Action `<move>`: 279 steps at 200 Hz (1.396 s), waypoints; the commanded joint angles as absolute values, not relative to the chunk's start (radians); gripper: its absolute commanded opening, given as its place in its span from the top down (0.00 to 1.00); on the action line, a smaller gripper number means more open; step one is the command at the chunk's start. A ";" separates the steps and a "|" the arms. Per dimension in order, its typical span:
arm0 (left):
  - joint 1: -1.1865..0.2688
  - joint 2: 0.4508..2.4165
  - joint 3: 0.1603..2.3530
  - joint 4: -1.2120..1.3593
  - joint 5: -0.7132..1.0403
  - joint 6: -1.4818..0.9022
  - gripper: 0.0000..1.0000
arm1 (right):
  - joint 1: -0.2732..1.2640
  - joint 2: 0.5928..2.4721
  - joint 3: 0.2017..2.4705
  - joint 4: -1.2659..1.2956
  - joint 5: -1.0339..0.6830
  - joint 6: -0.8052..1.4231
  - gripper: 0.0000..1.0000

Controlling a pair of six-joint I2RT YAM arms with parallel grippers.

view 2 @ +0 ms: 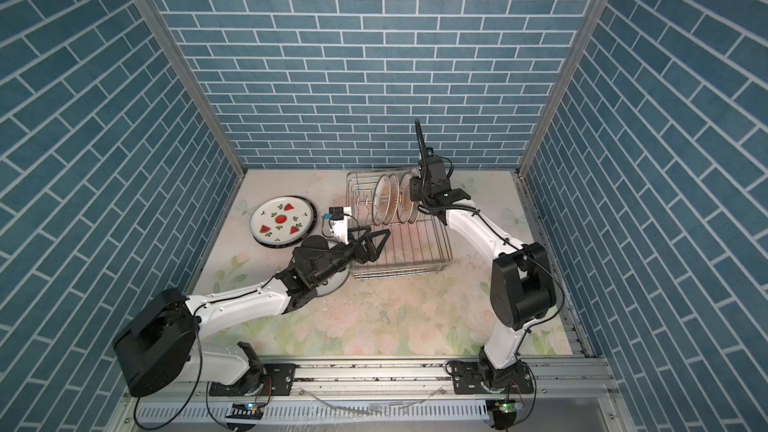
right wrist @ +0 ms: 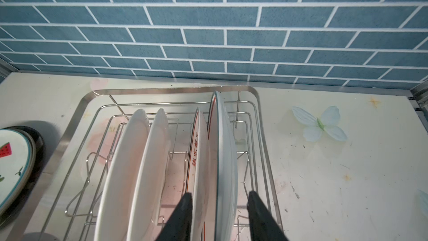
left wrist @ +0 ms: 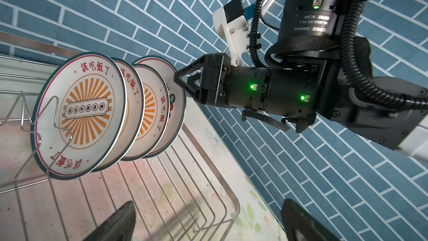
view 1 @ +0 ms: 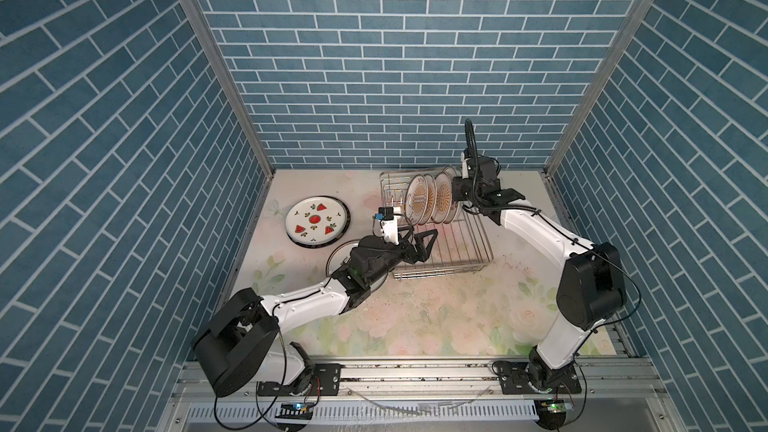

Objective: Unload the plates from the dish rack
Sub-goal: 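Close the right gripper on the top rim of the outermost red-lettered plate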

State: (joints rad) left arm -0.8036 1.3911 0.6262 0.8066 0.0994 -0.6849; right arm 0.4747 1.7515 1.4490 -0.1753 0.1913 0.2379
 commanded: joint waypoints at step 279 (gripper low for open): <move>-0.810 1.391 0.539 0.857 0.034 -0.701 0.00 | 0.584 1.887 1.567 -0.213 0.773 0.098 0.98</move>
State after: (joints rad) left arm -0.8047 1.4086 0.5491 0.8482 0.0486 -0.7078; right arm 0.5877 1.9568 1.6203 -0.2100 0.6689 0.1249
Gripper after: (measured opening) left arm 0.996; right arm 0.098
